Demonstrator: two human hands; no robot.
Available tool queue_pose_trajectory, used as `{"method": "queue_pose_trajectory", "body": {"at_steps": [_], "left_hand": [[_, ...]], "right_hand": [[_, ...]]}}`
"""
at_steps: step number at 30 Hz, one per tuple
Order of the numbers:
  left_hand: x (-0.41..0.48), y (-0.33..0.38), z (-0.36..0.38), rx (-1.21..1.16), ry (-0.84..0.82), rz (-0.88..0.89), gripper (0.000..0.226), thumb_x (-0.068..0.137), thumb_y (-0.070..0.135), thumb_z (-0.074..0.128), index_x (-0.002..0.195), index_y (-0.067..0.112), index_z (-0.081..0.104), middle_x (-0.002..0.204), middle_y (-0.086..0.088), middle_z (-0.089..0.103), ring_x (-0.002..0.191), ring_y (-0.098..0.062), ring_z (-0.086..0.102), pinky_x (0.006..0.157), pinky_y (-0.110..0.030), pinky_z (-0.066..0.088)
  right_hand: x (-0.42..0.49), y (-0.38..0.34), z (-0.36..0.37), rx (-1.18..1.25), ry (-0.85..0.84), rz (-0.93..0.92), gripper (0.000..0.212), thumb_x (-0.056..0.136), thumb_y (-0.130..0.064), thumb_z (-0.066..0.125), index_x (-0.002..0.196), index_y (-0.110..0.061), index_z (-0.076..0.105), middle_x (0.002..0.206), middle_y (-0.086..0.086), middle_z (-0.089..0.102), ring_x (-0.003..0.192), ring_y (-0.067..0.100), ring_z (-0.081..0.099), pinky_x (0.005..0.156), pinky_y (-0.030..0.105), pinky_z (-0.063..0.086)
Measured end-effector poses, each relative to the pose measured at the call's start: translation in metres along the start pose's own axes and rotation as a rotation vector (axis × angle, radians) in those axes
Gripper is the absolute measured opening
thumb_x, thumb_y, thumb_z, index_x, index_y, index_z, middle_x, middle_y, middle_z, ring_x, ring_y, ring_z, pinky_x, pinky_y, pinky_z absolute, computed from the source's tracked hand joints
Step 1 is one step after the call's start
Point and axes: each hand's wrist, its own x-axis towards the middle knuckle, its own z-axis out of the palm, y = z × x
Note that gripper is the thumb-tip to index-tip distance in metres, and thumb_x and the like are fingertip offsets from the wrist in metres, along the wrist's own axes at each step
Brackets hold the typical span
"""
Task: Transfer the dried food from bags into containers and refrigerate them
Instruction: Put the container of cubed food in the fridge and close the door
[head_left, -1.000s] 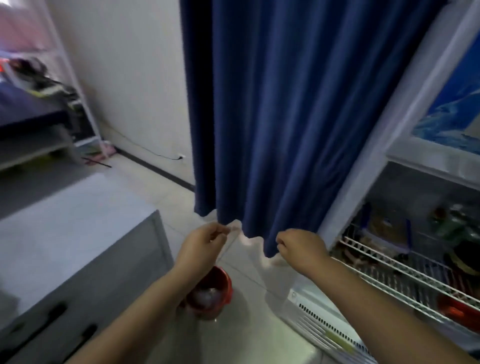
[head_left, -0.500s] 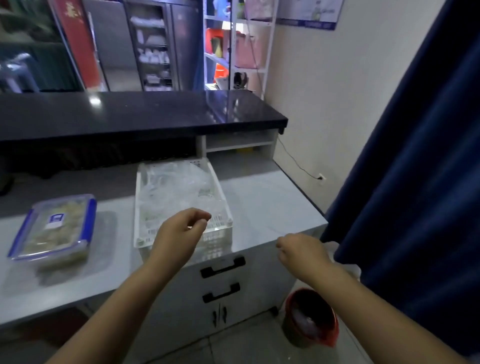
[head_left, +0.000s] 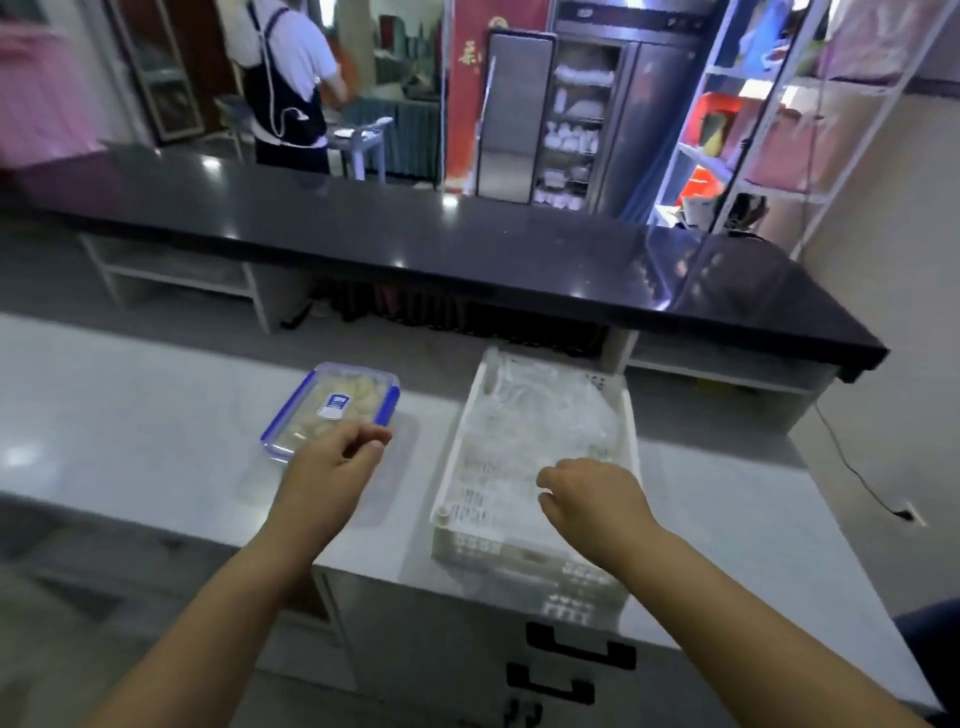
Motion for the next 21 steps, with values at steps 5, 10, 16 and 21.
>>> {"method": "queue_pose_trajectory", "body": {"at_steps": [5,10,16,21], "left_hand": [[0.006,-0.025,-0.031,0.002,0.142,-0.119,0.022,0.089,0.01,0.056,0.087,0.028,0.068,0.092,0.011,0.068,0.087,-0.003,0.061,0.067,-0.018,0.043],[0.024,-0.052,-0.063,-0.001,0.234,-0.212,0.024,0.089,0.009,0.056,0.083,0.03,0.067,0.085,0.01,0.069,0.08,-0.005,0.061,0.066,-0.018,0.044],[0.078,-0.088,-0.095,0.039,0.155,-0.201,0.024,0.089,0.011,0.054,0.082,0.032,0.064,0.087,0.014,0.067,0.084,-0.002,0.061,0.071,-0.018,0.047],[0.131,-0.134,-0.117,0.121,-0.004,-0.224,0.016,0.091,0.016,0.054,0.1,0.025,0.064,0.096,0.01,0.065,0.091,-0.006,0.06,0.073,-0.019,0.046]], "right_hand": [[0.057,-0.013,0.003,0.013,0.015,-0.144,0.027,0.096,-0.027,0.037,0.098,-0.014,0.061,0.086,0.003,0.062,0.077,0.025,0.058,0.06,0.03,0.042],[0.108,-0.055,0.011,0.011,0.018,-0.249,0.028,0.095,-0.025,0.036,0.094,-0.014,0.062,0.089,0.005,0.065,0.081,0.026,0.06,0.06,0.028,0.038],[0.167,-0.103,0.032,0.051,-0.013,-0.168,0.027,0.095,-0.027,0.036,0.099,-0.016,0.06,0.091,0.003,0.064,0.083,0.022,0.059,0.061,0.028,0.04],[0.196,-0.142,0.053,0.199,-0.083,0.084,0.031,0.095,-0.039,0.039,0.113,-0.021,0.056,0.106,-0.001,0.066,0.091,0.017,0.062,0.073,0.029,0.05]]}}
